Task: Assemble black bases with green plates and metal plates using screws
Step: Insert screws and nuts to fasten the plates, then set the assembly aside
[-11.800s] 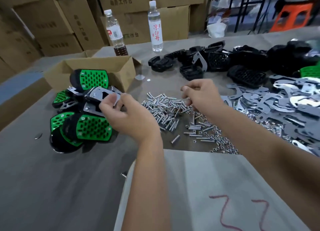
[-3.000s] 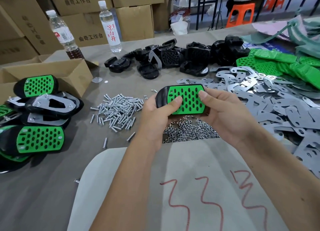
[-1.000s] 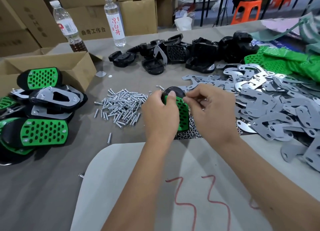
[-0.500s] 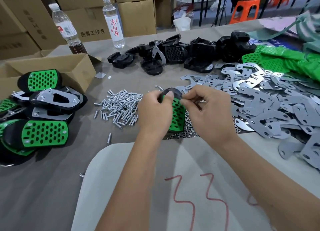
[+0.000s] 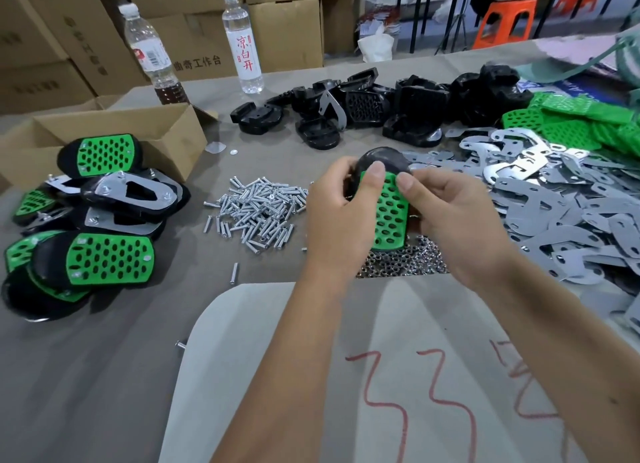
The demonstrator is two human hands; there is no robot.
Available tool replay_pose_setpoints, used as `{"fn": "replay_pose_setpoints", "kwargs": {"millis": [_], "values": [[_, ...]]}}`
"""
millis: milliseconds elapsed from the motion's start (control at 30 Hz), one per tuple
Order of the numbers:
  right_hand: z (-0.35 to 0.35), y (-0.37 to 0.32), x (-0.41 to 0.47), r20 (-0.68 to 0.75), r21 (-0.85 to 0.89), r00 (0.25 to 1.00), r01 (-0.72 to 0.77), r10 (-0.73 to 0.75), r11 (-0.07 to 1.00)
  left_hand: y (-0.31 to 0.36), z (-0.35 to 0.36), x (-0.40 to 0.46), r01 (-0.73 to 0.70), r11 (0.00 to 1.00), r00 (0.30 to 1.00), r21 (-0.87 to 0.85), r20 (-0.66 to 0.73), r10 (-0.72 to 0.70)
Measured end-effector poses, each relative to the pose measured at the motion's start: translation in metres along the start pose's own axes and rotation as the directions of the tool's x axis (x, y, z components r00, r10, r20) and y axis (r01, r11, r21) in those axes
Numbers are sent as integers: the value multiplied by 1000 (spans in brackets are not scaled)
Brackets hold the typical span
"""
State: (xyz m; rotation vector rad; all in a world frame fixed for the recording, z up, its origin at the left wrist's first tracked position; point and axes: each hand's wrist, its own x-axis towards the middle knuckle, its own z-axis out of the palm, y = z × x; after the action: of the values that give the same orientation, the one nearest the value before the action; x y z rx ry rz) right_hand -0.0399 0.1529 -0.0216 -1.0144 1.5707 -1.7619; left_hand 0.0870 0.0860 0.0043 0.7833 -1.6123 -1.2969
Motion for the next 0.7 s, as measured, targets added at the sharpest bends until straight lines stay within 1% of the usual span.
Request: {"fn": "replay_pose_setpoints", "kwargs": {"millis": [67, 100, 133, 167, 200, 233, 267, 300, 333, 367, 400, 500, 567, 633, 667, 700], "values": [[1, -2, 0, -26, 37, 1000, 10, -9, 999, 1, -8, 4, 79, 996, 993, -51, 95, -74], [1, -4, -1, -63, 68, 998, 9, -4, 998, 1, -15, 6, 125, 991, 987, -55, 107, -118], [-1, -5, 0, -91, 98, 996, 5, 4, 995, 0, -24, 10, 138, 990, 987, -38, 87, -134], [-4, -5, 1, -110, 118, 994, -2, 15, 993, -2, -35, 14, 118, 992, 992, 34, 46, -120], [-7, -6, 2, -124, 121, 992, -11, 26, 993, -6, -47, 19, 81, 982, 996, 172, 20, -86], [-10, -5, 3, -142, 88, 989, -18, 30, 996, -11, -60, 23, 35, 934, 998, 355, 43, -54], [-12, -4, 4, -158, 24, 987, -23, 27, 999, -13, -70, 25, 12, 846, 990, 532, 111, -83], [-14, -2, 5, -165, -53, 986, -32, 23, 998, -16, -77, 24, -7, 738, 972, 674, 177, -153], [-13, 0, 5, -163, -133, 986, -45, 23, 990, -17, -80, 22, -21, 652, 949, 758, 219, -225], [-12, 1, 4, -161, -211, 987, -53, 19, 976, -19, -80, 21, -27, 609, 931, 793, 242, -274], [-11, 2, 4, -162, -286, 987, -49, 3, 957, -18, -79, 20, -40, 593, 922, 804, 259, -289], [-8, 2, 4, -180, -493, 979, -8, -93, 870, -17, -76, 21, -90, 566, 909, 820, 300, -289], [-7, 2, 4, -182, -575, 971, 20, -152, 818, -18, -76, 20, -105, 544, 908, 832, 304, -290], [-6, 1, 4, -190, -620, 961, 42, -202, 783, -20, -77, 20, -85, 566, 914, 820, 290, -284], [-6, 0, 3, -191, -643, 953, 60, -236, 763, -20, -78, 20, -60, 603, 923, 796, 274, -270], [-6, -2, 3, -186, -665, 942, 89, -279, 742, -21, -77, 20, -30, 661, 937, 750, 252, -243]]}}
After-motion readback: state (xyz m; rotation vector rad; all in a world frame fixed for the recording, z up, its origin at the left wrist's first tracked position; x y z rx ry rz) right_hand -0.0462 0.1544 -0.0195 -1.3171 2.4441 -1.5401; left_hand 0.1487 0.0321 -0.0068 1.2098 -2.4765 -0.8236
